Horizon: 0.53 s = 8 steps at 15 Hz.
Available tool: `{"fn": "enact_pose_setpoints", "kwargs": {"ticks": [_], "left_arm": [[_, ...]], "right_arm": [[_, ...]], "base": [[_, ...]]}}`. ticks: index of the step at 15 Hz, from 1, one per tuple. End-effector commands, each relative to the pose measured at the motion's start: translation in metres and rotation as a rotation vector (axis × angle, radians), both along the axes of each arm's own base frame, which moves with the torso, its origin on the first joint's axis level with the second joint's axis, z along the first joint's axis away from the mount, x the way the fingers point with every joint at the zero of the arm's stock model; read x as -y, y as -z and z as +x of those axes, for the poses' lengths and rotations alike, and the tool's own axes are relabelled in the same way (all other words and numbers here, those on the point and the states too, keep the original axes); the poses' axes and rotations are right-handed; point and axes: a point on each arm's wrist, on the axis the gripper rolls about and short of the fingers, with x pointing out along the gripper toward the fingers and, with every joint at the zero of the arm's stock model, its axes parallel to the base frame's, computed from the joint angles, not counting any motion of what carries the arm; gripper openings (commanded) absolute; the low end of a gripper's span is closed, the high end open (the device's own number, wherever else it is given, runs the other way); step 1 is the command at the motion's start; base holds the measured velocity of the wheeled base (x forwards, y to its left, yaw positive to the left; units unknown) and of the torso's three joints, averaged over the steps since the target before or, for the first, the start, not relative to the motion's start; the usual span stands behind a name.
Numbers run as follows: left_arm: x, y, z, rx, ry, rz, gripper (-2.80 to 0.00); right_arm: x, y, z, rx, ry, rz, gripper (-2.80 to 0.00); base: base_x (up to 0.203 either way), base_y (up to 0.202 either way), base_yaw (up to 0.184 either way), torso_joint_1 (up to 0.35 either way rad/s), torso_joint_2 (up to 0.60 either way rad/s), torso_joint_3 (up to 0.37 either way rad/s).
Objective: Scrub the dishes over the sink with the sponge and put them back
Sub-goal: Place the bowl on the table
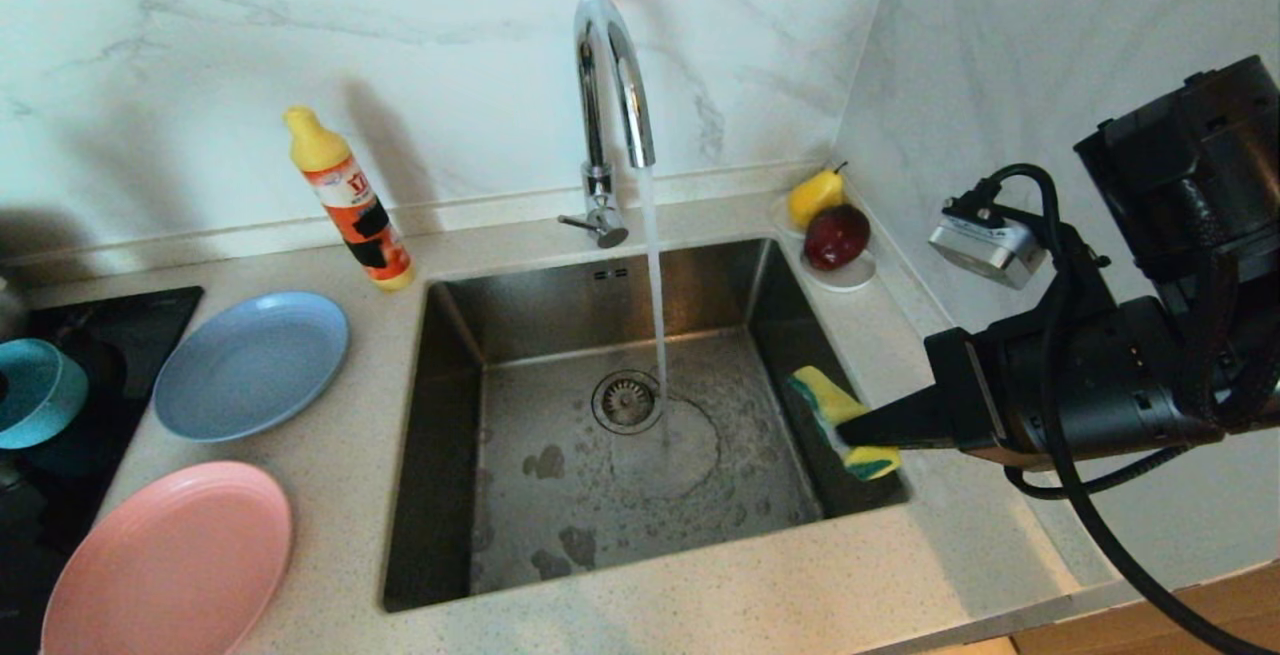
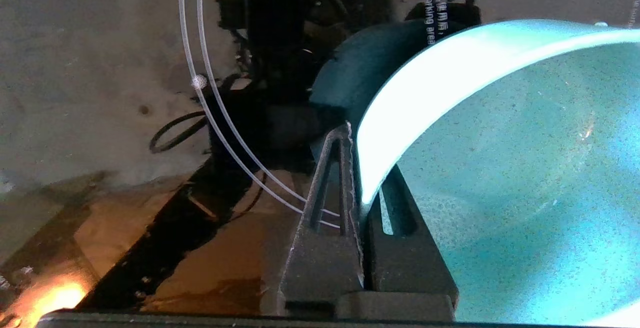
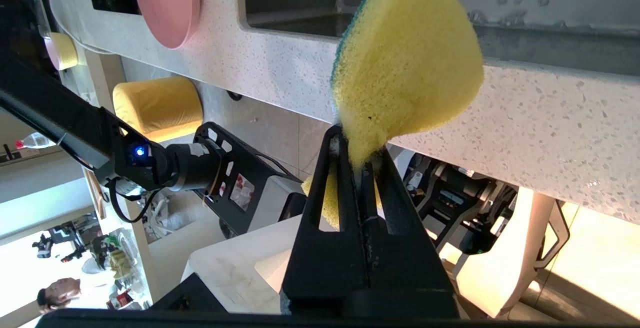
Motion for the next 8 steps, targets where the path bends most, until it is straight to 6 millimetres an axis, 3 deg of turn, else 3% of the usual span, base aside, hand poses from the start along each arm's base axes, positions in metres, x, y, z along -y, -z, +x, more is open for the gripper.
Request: {"fn": "enact_pose_setpoints", "kwargs": {"ticks": [1, 8], "left_arm": [[0.000, -0.003, 0.000, 0.037, 0.025, -0.024, 0.00], [0.015, -0.056, -0.016, 0.133, 0.032, 0.069, 0.00]], "right_arm": [[0.000, 0.000, 0.000, -0.004, 0.001, -0.001, -2.80], [0.000, 0.002, 0.000, -0.009, 0.000, -0.002, -2.80]], "base": [[0.000, 0.000, 0.000, 0.000, 0.00, 0.000], [0.000, 0.000, 0.000, 0.000, 0.00, 0.000]]}}
